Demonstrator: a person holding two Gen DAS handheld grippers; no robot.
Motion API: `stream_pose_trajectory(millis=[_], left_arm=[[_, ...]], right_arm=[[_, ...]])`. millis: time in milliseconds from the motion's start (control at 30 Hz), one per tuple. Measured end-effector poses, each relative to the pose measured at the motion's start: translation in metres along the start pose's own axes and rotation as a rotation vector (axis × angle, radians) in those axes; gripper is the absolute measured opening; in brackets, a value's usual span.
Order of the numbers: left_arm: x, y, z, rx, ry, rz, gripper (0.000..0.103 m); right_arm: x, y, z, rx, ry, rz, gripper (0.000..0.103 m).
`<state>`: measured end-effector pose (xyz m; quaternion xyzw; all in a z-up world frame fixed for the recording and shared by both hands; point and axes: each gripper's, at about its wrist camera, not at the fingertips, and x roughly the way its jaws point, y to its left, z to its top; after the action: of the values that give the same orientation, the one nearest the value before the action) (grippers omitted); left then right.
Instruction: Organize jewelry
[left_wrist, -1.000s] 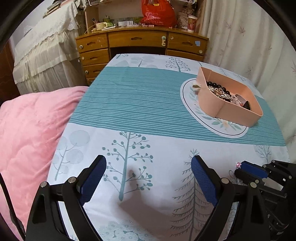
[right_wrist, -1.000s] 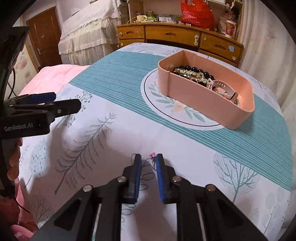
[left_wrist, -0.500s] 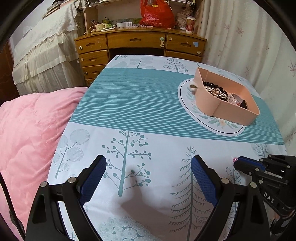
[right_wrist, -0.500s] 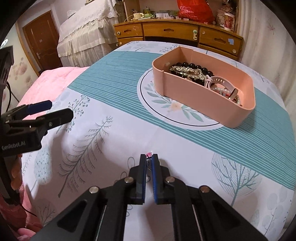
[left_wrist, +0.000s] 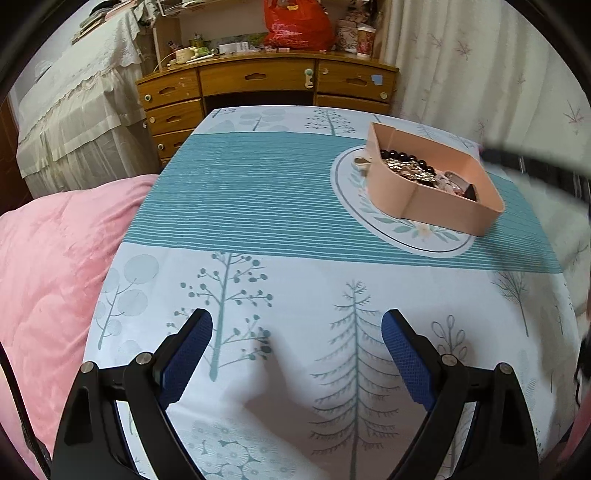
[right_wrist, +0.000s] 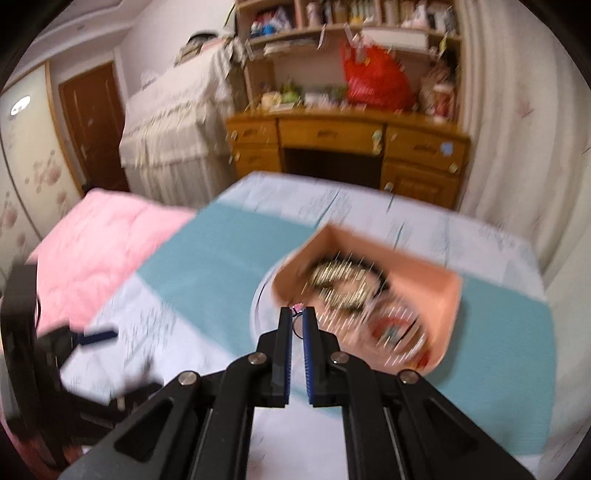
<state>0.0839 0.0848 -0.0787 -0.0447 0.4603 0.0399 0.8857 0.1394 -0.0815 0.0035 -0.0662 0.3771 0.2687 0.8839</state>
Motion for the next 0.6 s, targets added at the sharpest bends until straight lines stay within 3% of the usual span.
stream_pose_trajectory(millis=[200, 333, 467, 533, 600], left_arm=[[0.001, -0.012, 0.0, 0.019, 0.01, -0.04, 0.092], [0.004, -0.011, 0.002, -0.033, 0.032, -0.105, 0.092], [0.005, -0.007, 0.003, -0.055, 0.036, -0.09, 0.092], [0.005, -0.005, 0.004, -0.053, 0.035, -0.063, 0.092], [0.005, -0.004, 0.004, -0.057, 0.036, -0.051, 0.092]], right_arm=[[-0.003, -0.031, 0.029, 0.108, -0.073, -0.026, 0.006], [0.026, -0.054, 0.028, 0.187, 0.029, -0.135, 0.013], [0.042, -0.07, 0.014, 0.268, 0.096, -0.115, 0.016], [0.041, -0.071, 0.009, 0.271, 0.104, -0.124, 0.024], [0.037, -0.068, 0.004, 0.268, 0.115, -0.127, 0.04]])
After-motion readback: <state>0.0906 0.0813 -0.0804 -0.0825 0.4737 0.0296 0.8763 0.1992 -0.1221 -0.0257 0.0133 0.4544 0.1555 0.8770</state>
